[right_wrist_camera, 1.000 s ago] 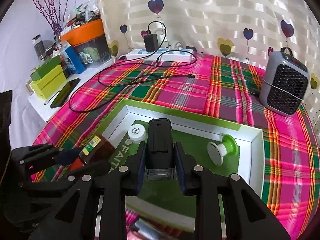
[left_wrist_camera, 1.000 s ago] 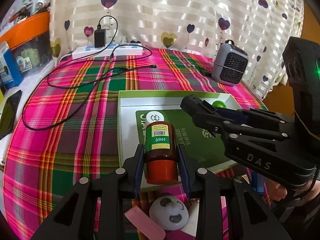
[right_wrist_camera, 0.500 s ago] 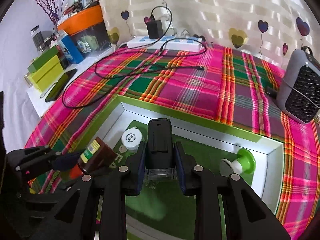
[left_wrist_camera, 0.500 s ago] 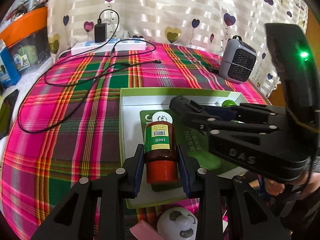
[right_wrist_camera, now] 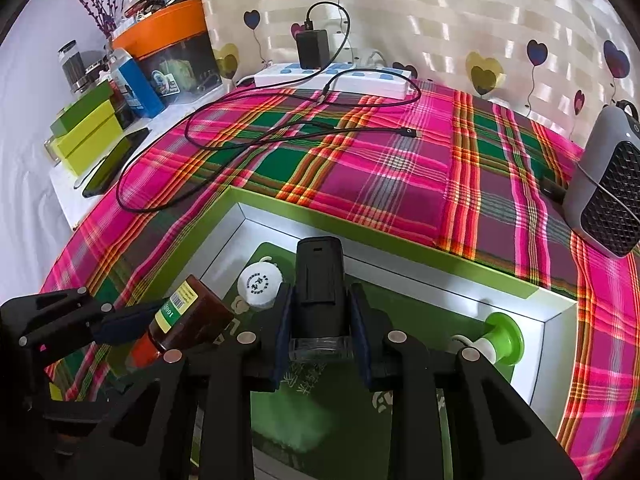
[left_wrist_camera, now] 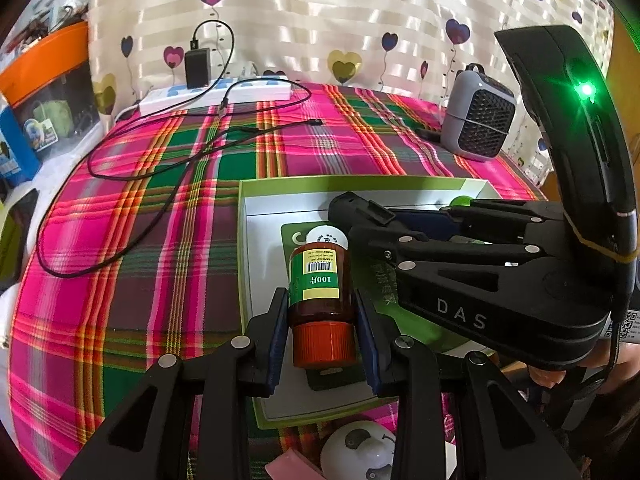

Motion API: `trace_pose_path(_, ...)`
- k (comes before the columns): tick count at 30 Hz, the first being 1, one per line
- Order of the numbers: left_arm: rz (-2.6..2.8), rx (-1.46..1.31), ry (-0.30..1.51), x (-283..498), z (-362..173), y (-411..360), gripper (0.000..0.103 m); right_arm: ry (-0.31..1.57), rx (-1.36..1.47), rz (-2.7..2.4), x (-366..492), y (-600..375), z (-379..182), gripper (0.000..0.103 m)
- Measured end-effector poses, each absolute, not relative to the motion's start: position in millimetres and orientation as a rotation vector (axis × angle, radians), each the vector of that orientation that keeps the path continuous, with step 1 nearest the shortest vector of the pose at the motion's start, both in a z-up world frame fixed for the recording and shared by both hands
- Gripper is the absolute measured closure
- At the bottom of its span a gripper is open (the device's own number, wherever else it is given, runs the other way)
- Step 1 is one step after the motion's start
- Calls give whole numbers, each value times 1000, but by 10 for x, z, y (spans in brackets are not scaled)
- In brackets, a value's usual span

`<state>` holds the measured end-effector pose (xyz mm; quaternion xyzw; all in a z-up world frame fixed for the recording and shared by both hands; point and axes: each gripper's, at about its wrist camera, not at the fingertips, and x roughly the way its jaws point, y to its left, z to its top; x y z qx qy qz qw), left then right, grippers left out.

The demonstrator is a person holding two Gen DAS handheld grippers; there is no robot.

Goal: Organize rigid objects
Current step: 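Lower the jar into the green box with the left tool while the right tool sets the black device there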

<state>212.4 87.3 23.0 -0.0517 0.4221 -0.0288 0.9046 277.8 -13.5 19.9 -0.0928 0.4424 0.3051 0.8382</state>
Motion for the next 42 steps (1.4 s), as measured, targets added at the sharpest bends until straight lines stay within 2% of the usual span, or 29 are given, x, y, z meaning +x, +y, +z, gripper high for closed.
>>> trace_pose_path(36,-46,-84,874,2134,220,863,72,936,-166,641,2786,-132,148,71)
trace_pose_path(40,-45,-83,876,2136,220,852,72,930,-159,634,2777,-152,165,62)
trace_pose_path(42,-46,-85,875,2134,222,855,72,921,-156,633,2758,-165,187,62)
